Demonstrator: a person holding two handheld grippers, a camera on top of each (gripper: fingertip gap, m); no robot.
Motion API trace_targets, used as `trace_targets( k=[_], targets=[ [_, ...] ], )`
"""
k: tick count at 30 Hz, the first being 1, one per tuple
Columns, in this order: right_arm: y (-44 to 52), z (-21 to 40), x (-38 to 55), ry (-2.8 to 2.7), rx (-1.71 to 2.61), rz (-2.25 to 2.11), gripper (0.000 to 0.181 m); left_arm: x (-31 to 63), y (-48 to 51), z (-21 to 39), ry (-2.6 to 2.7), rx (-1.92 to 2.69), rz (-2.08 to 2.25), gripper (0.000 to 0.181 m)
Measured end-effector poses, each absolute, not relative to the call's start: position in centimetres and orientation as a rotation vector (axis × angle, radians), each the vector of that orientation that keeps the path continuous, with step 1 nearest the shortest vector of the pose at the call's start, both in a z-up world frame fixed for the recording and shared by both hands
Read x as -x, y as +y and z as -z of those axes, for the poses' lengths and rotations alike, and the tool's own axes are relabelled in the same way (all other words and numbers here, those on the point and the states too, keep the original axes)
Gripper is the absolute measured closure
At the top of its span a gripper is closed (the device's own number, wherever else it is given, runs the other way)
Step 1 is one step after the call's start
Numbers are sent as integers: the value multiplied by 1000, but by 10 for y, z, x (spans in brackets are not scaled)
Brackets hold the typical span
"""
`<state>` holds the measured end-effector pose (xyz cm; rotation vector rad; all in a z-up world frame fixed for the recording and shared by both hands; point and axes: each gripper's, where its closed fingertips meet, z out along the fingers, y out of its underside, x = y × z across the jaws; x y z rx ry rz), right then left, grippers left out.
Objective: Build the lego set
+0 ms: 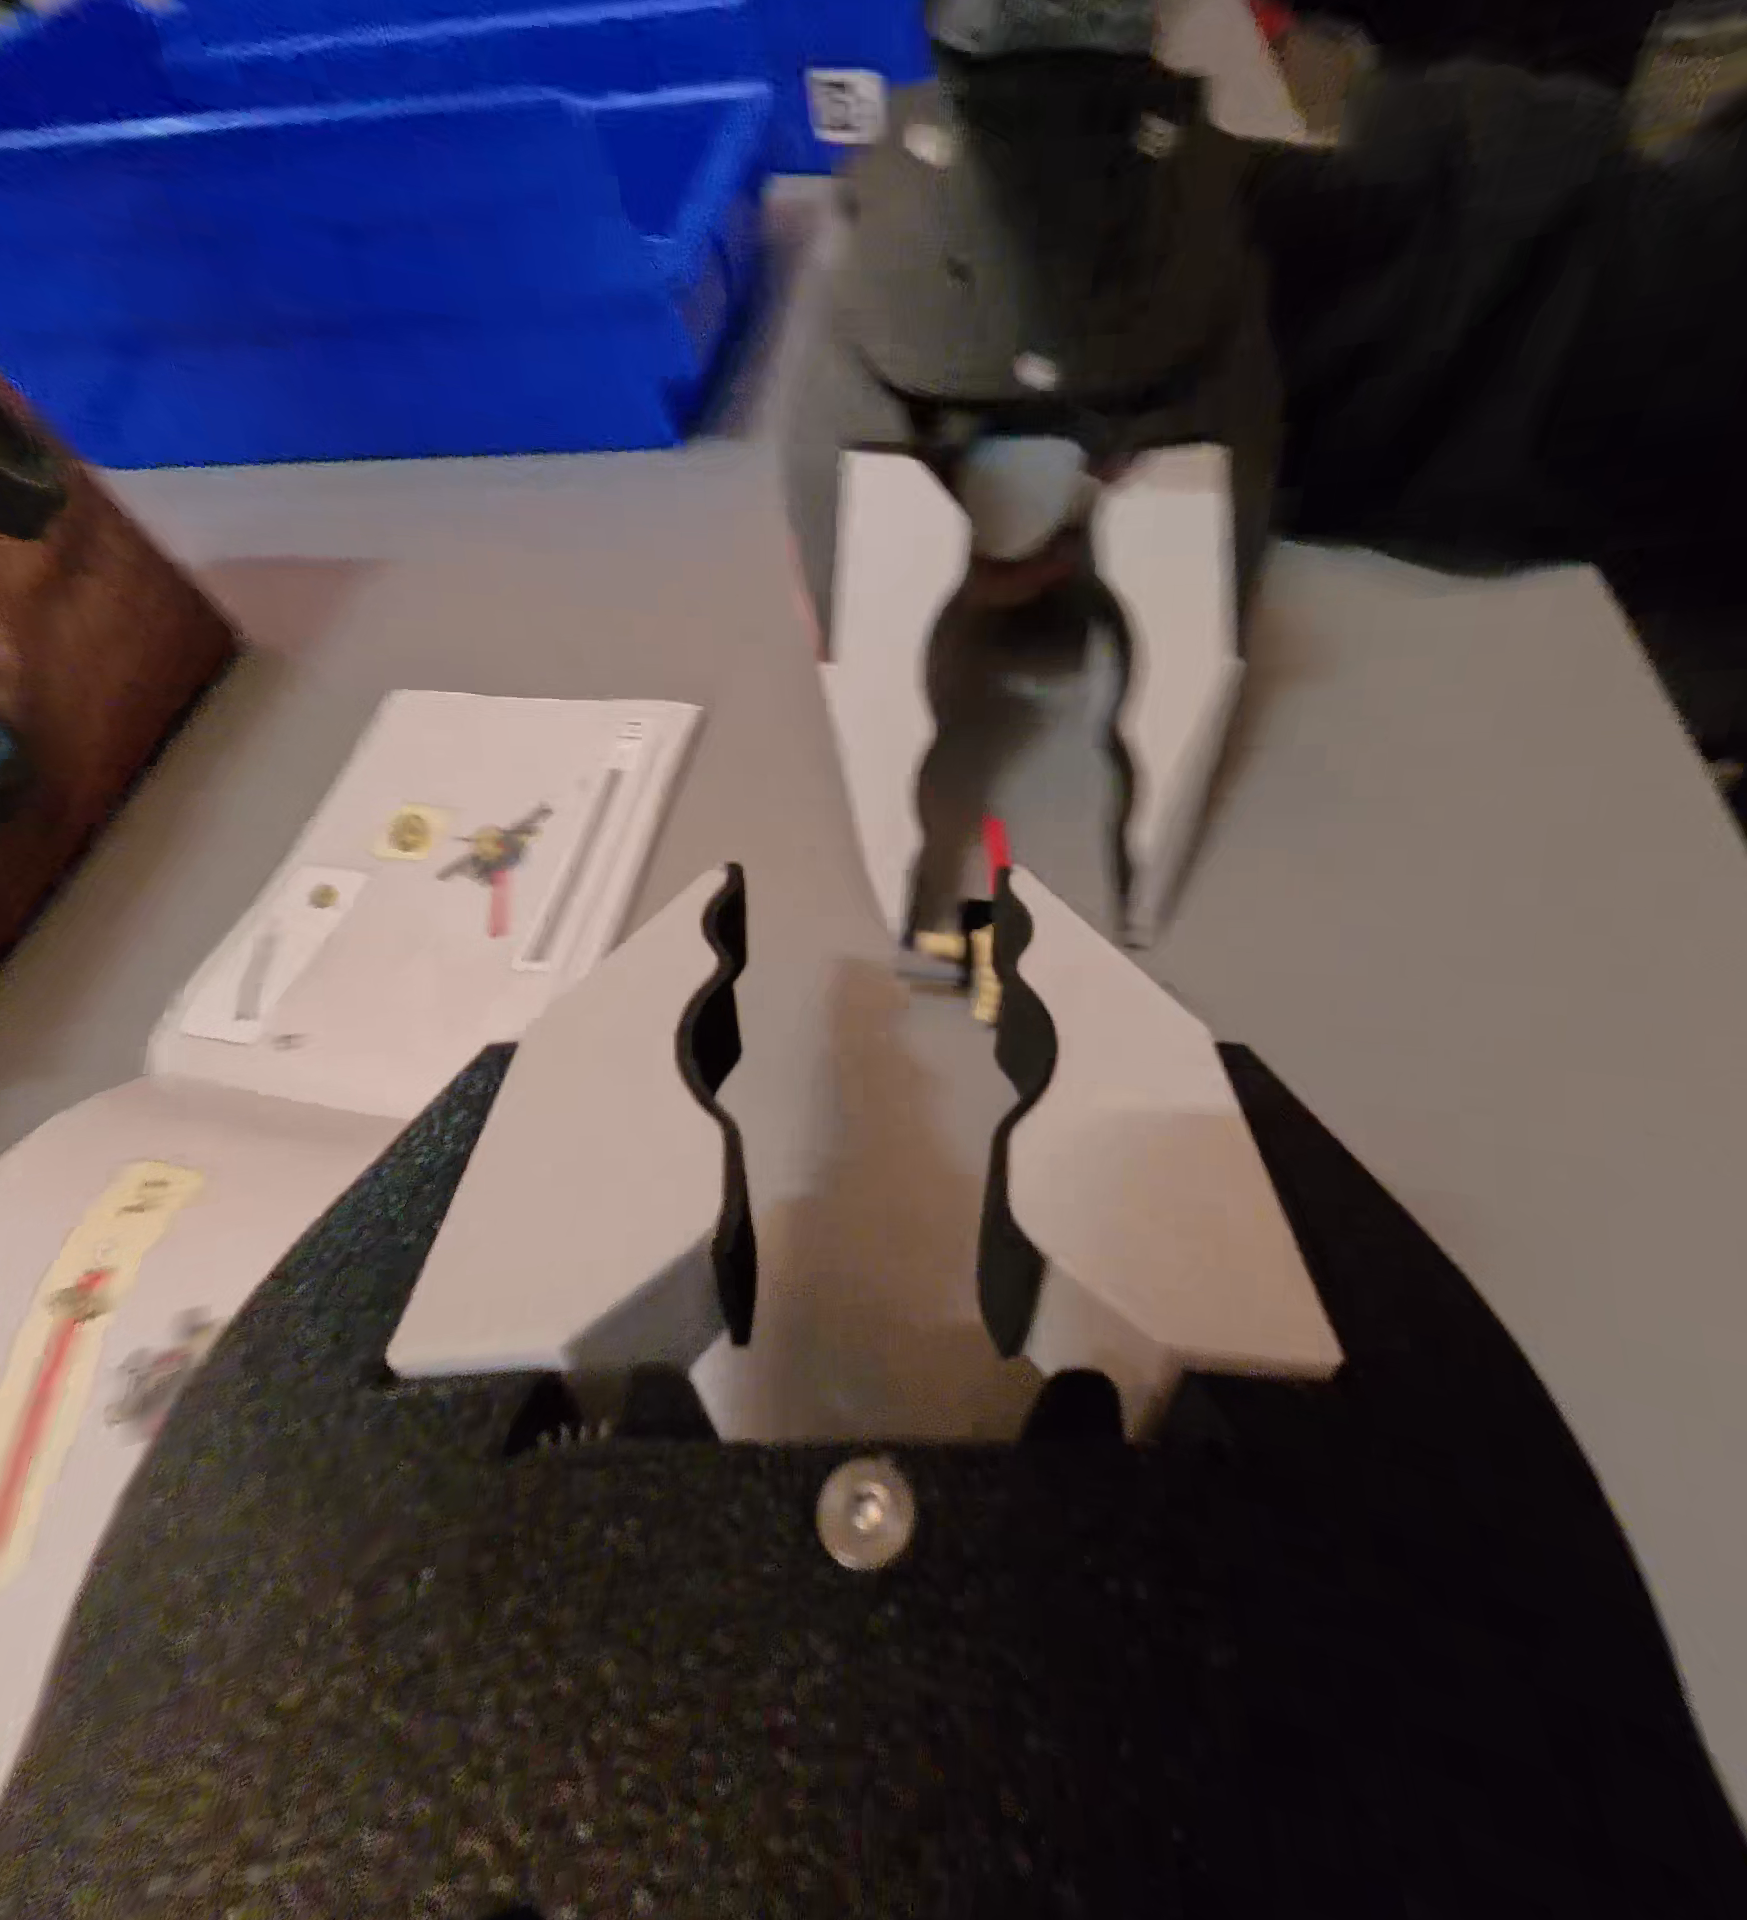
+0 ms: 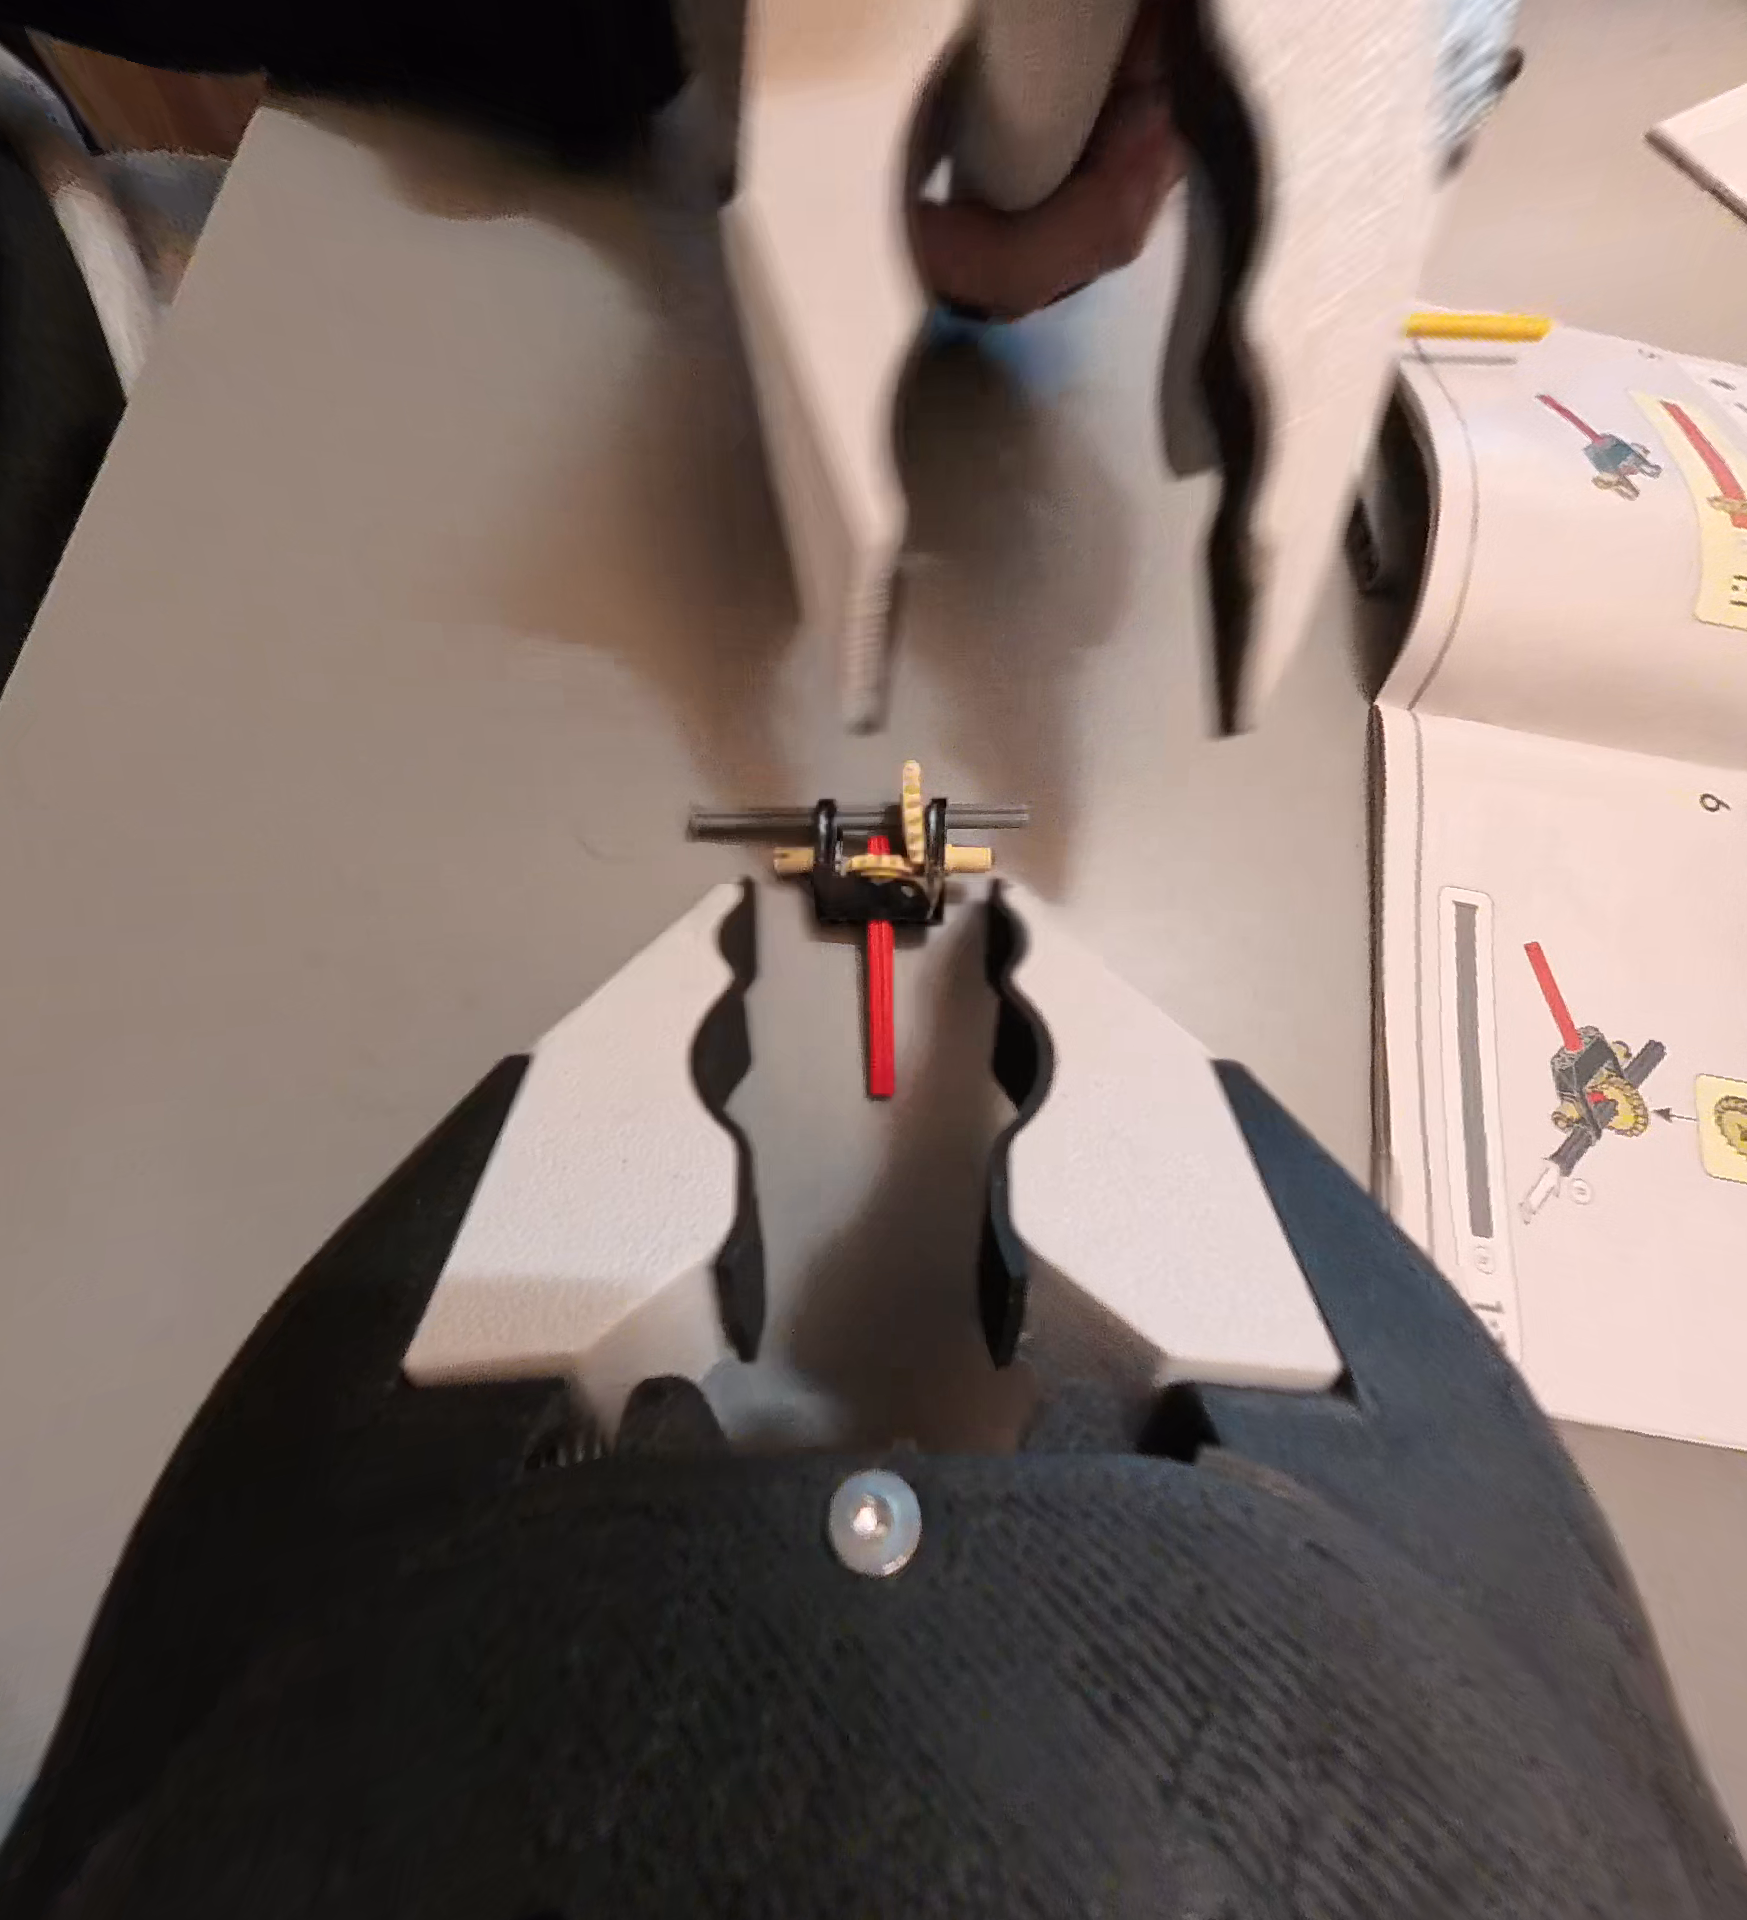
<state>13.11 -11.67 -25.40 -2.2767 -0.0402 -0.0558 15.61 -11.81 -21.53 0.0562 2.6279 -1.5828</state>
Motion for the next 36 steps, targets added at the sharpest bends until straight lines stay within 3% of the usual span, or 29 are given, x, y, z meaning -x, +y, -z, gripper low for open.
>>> trace_targets(
  k=[1, 4, 7, 13, 24, 31, 33, 36],
  targets=[
    [-118, 254, -129, -41, 2279, 55, 128, -167, -118, 209, 2598, -17, 1563, 142],
    [-134, 234, -134, -46, 2249, 131, 120, -204, -117, 210, 2634, -20, 1237, 140],
    [-158, 195, -160, 101, 2090, 203, 132, -220, -127, 225, 2780, -170, 953, 136],
    [-202, 215, -215, 297, 2219, 446, 134, -237, -145, 252, 3047, -262, 789, 135],
    [-196, 236, -218, 237, 2266, 429, 136, -239, -125, 259, 3097, -309, 750, 181],
    [-189, 240, -214, 203, 2268, 404, 136, -238, -130, 255, 3057, -328, 787, 181],
    [-185, 240, -213, 190, 2267, 408, 136, -234, -138, 249, 3031, -319, 862, 161],
    [-183, 244, -212, 167, 2293, 405, 137, -227, -135, 258, 3056, -353, 765, 146]
  ],
)
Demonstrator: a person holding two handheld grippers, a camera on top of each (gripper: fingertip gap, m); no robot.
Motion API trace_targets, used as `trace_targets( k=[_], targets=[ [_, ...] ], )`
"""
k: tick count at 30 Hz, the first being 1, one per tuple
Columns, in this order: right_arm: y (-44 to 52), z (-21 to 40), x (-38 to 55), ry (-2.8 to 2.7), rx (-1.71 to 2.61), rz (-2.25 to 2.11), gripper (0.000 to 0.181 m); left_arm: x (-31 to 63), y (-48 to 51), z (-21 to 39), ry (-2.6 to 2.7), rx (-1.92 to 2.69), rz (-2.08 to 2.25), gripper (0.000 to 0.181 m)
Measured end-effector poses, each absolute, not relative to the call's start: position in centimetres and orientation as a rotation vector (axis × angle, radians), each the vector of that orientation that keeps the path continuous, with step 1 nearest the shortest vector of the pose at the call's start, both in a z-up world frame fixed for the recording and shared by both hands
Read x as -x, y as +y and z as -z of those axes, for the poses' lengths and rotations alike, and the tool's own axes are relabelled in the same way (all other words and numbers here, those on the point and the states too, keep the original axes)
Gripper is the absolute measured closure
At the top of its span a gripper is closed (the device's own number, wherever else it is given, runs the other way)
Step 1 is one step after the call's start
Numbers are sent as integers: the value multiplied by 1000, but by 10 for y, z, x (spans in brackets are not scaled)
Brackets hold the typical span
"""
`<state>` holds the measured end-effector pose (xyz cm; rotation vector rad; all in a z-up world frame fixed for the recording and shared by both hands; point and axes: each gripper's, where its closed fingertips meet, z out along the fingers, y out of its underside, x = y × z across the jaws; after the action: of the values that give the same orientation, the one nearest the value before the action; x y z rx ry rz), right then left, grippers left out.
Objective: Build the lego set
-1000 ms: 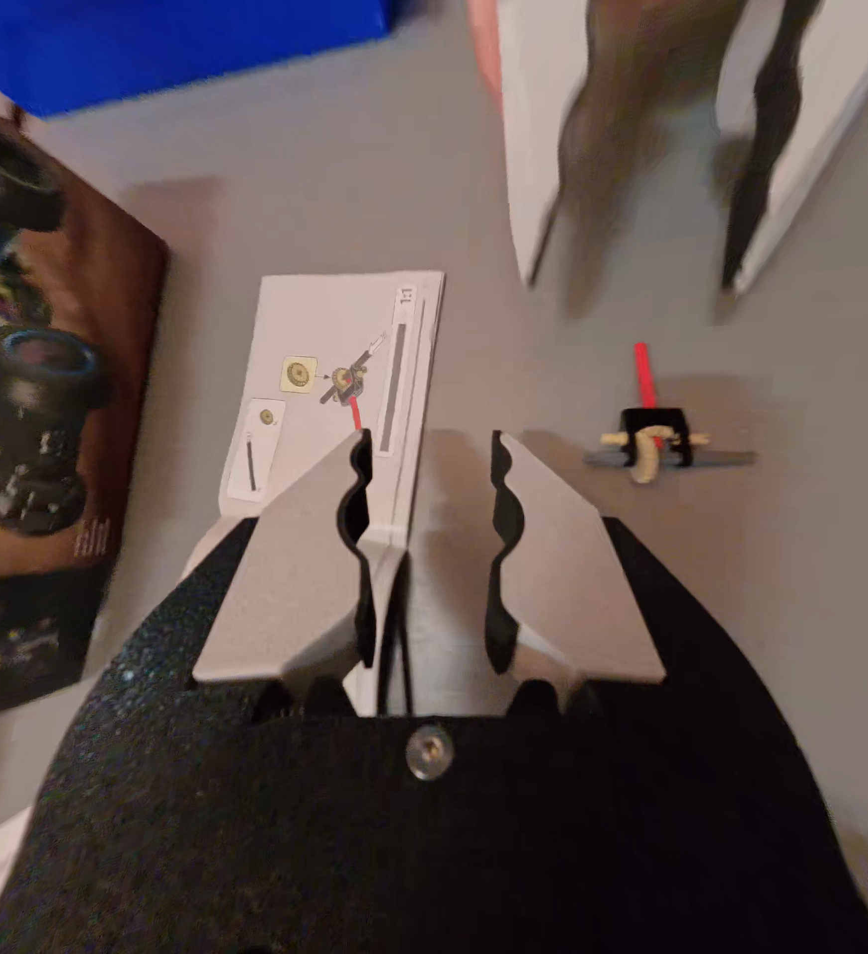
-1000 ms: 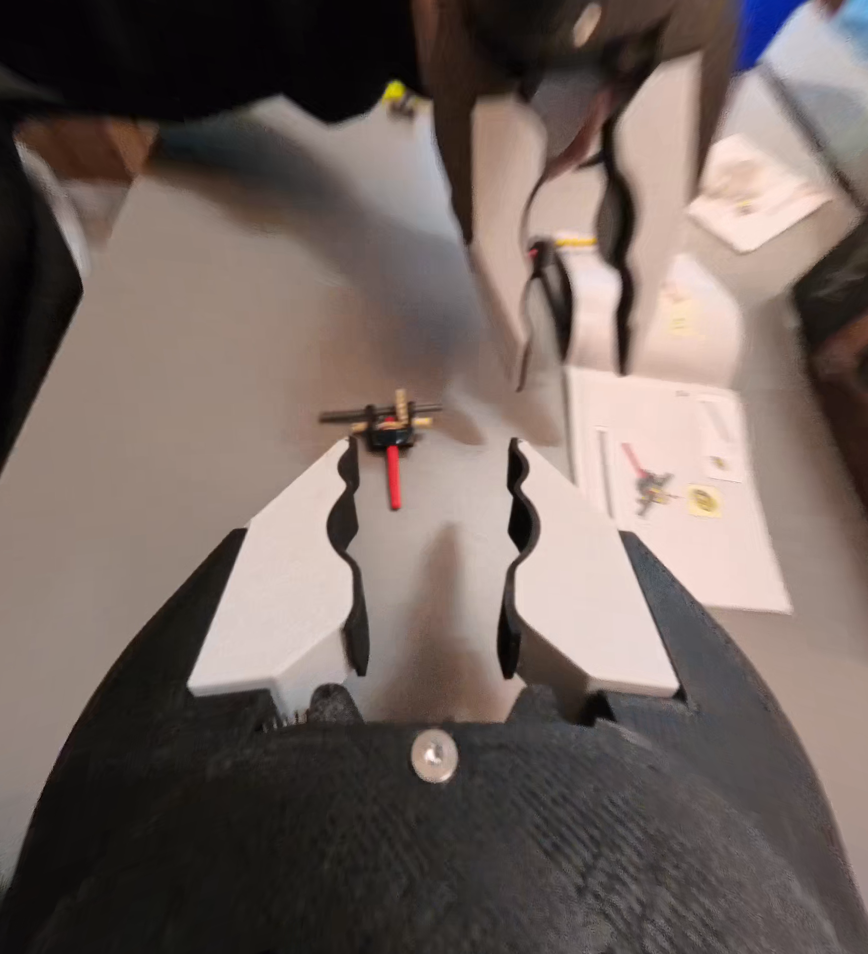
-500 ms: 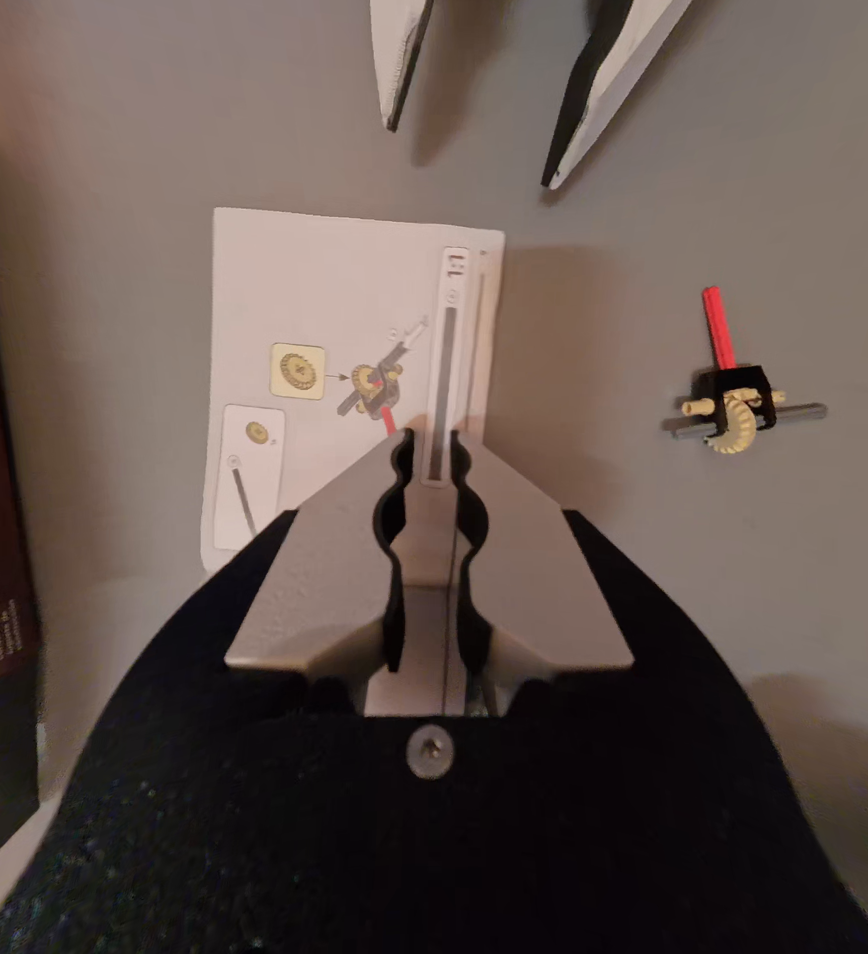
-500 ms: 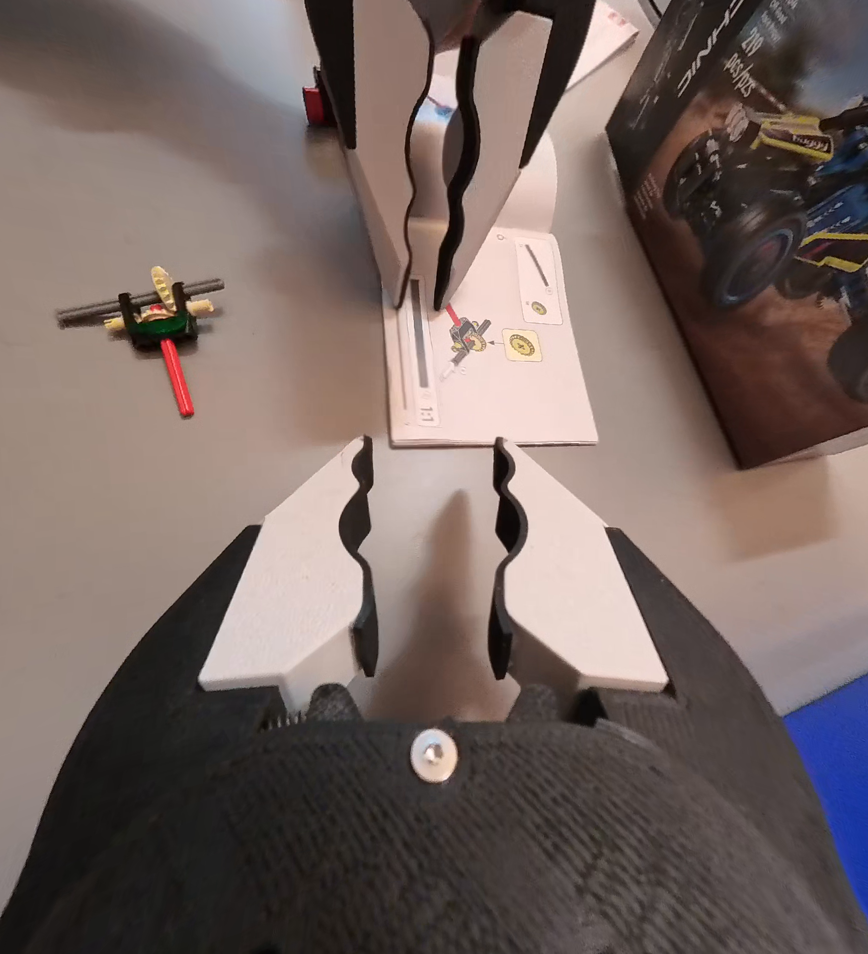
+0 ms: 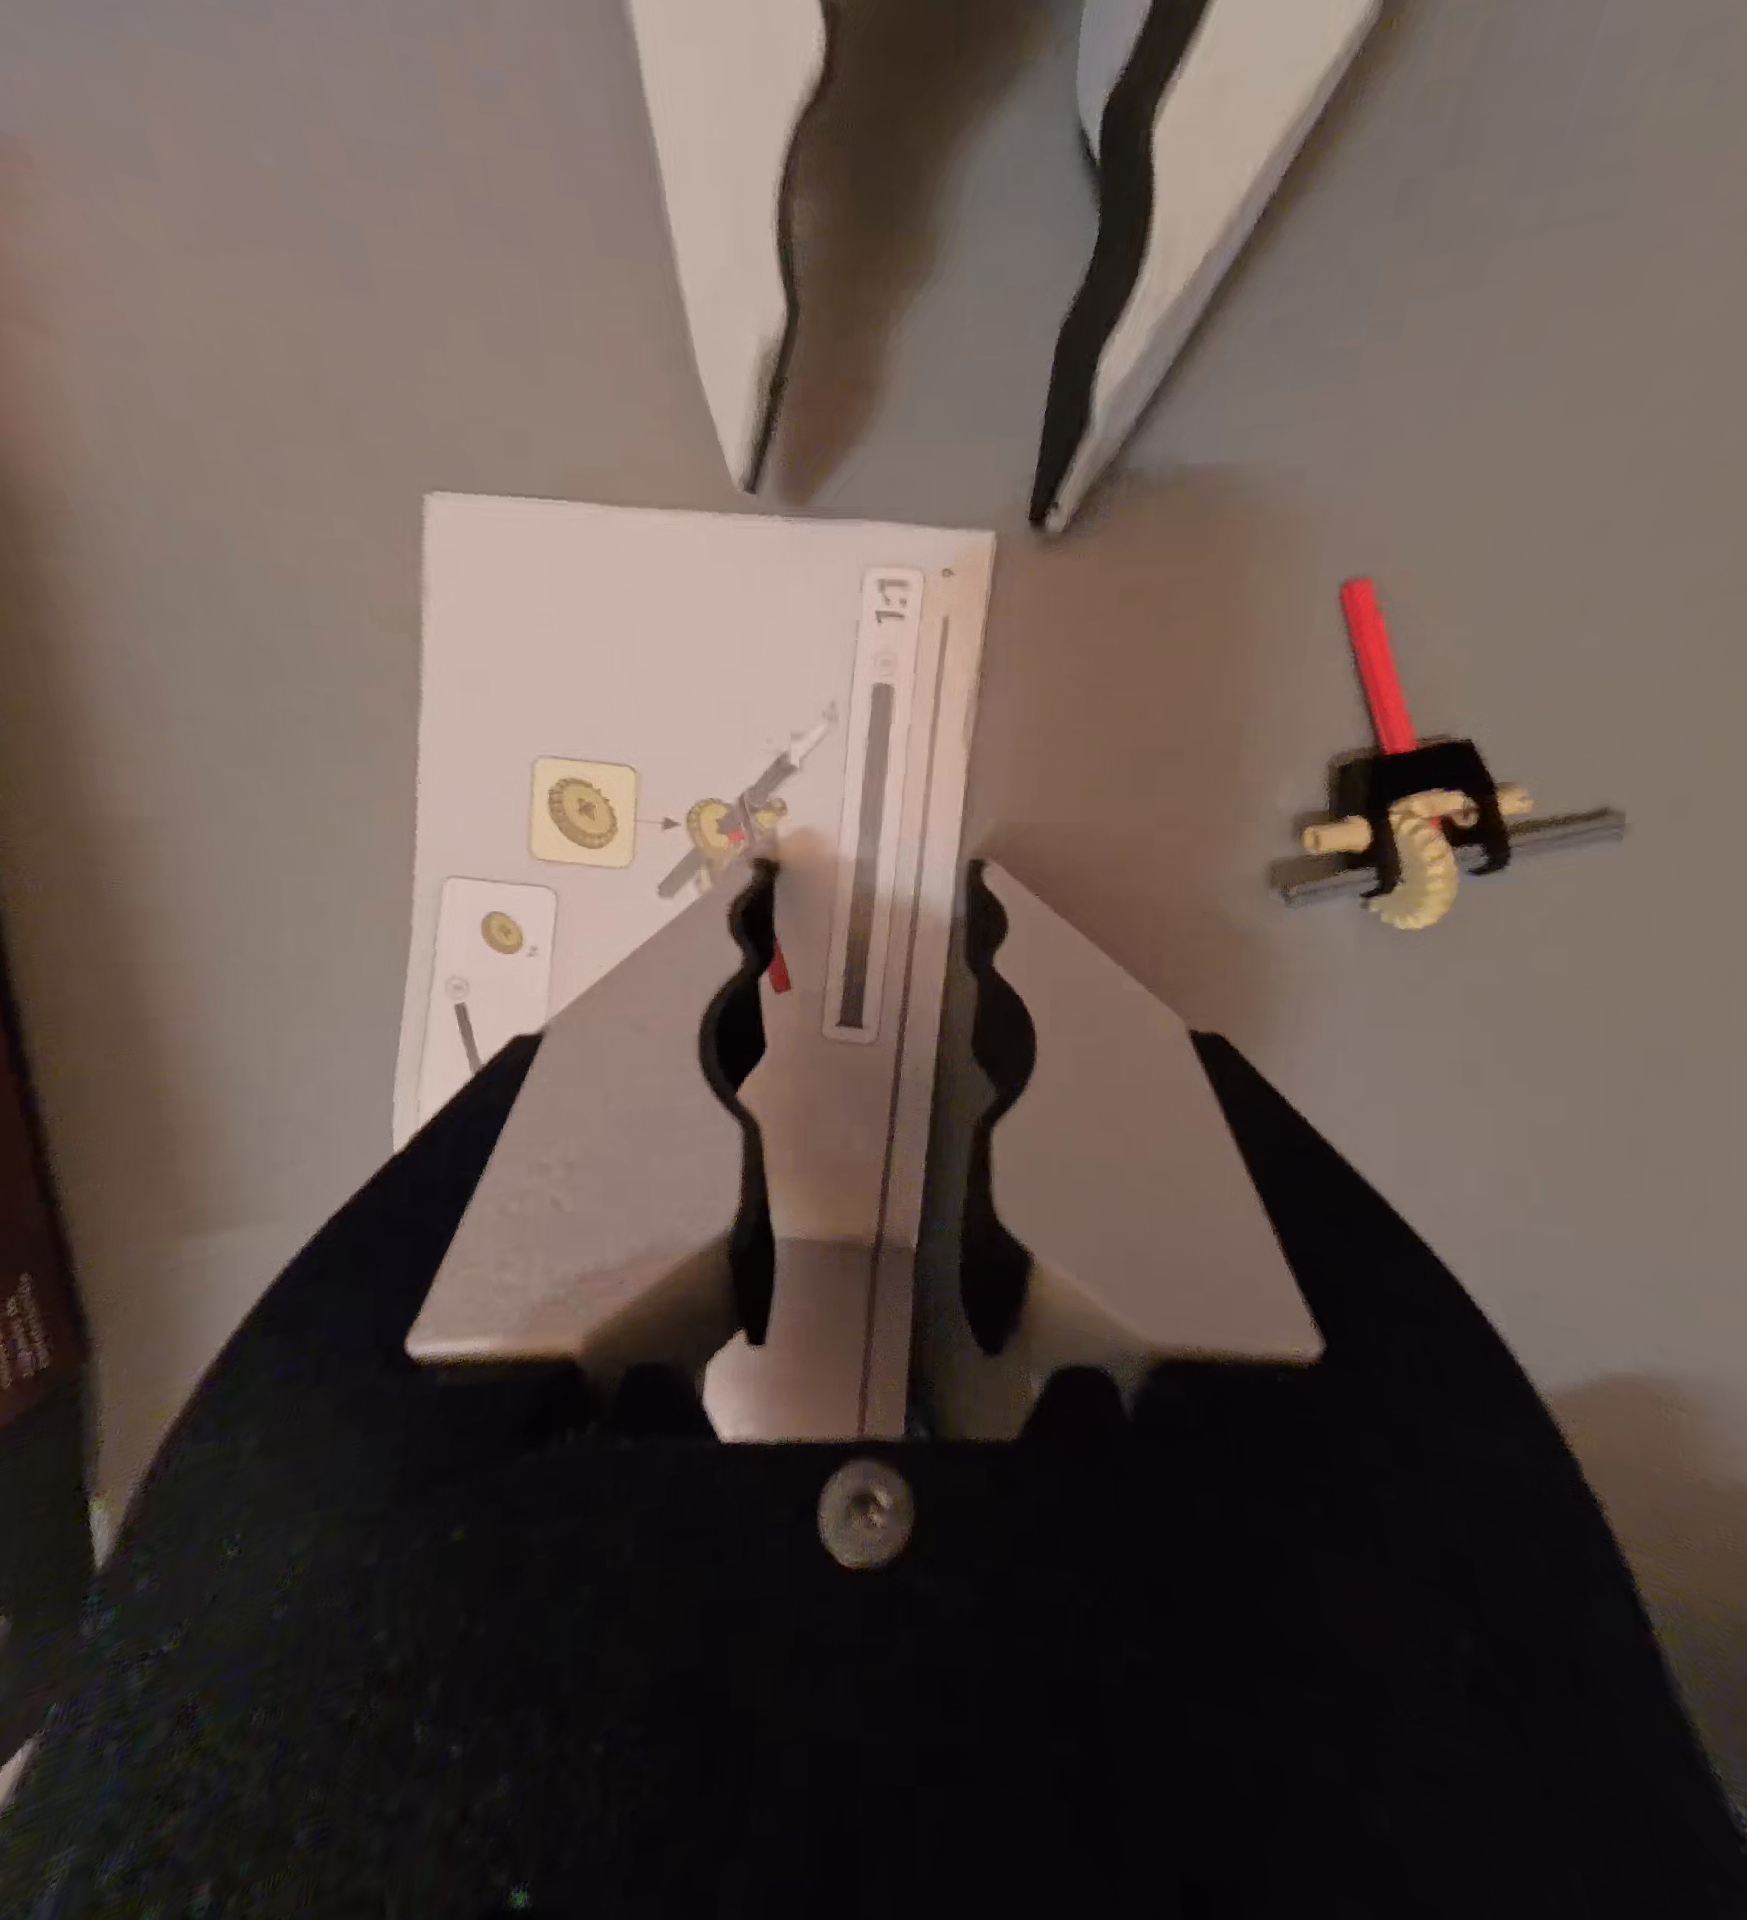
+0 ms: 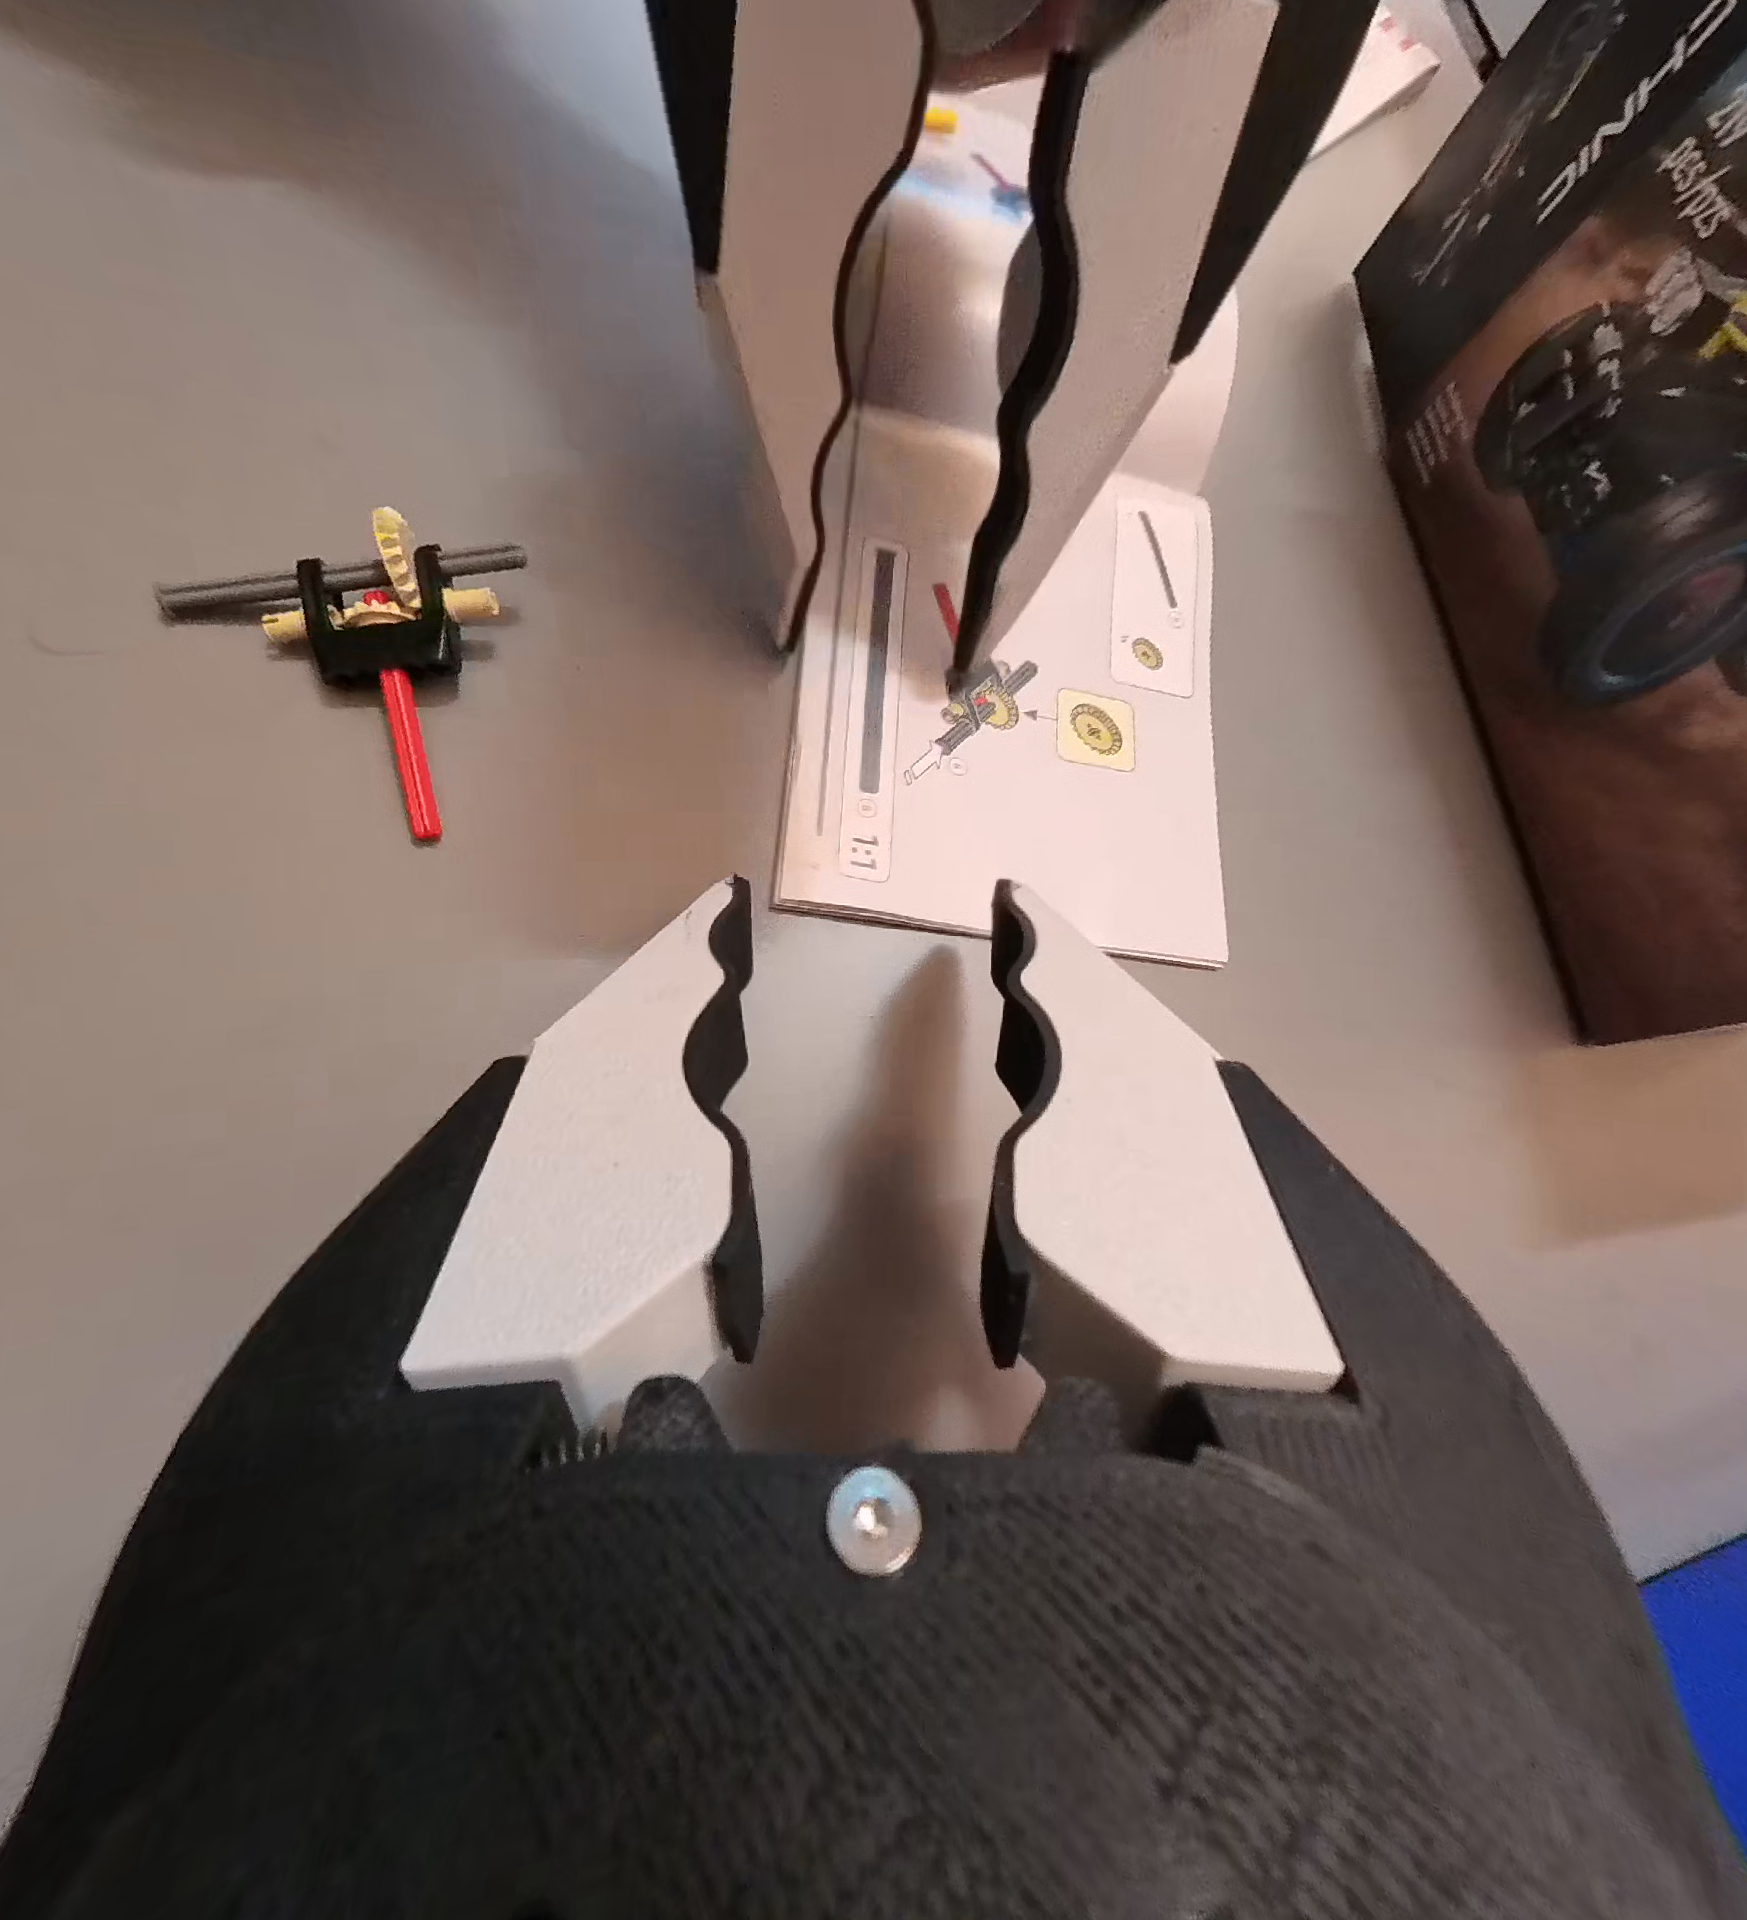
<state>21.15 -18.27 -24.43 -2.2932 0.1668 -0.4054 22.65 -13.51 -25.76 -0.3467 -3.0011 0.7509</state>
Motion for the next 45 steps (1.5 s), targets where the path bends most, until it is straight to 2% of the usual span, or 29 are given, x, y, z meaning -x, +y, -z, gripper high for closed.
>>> trace_targets(
  k=[4, 5, 6, 19, 24, 30, 34, 36, 39, 45],
  targets=[
    [-182, 246, -209, 155, 2306, 396, 137, -223, -136, 259, -2993, 390, -743, 162],
    [-182, 247, -209, 151, 2308, 390, 137, -219, -135, 259, -2965, 395, -740, 180],
    [-182, 248, -208, 147, 2312, 384, 137, -217, -135, 259, -2947, 393, -745, 181],
    [-187, 236, -224, 203, 2260, 423, 137, -241, -139, 241, -2966, 237, -918, 181],
    [-190, 232, -245, 190, 2268, 613, 142, -244, -137, 239, -2968, 220, -951, 181],
    [-183, 235, -262, 3, 2304, 892, 151, -241, -137, 243, -2968, 237, -935, 181],
    [-182, 234, -267, -111, 2297, 1062, 181, -240, -140, 240, -2959, 236, -980, 180],
    [-181, 234, -266, -137, 2292, 1083, 181, -240, -145, 236, -2953, 224, -1026, 169],
    [-178, 235, -265, -136, 2277, 1084, 181, -241, -154, 231, -2967, 237, -1077, 162],
    [-177, 237, -264, -159, 2262, 1139, 181, -248, -156, 236, -3011, 239, -1055, 164]
  ],
)
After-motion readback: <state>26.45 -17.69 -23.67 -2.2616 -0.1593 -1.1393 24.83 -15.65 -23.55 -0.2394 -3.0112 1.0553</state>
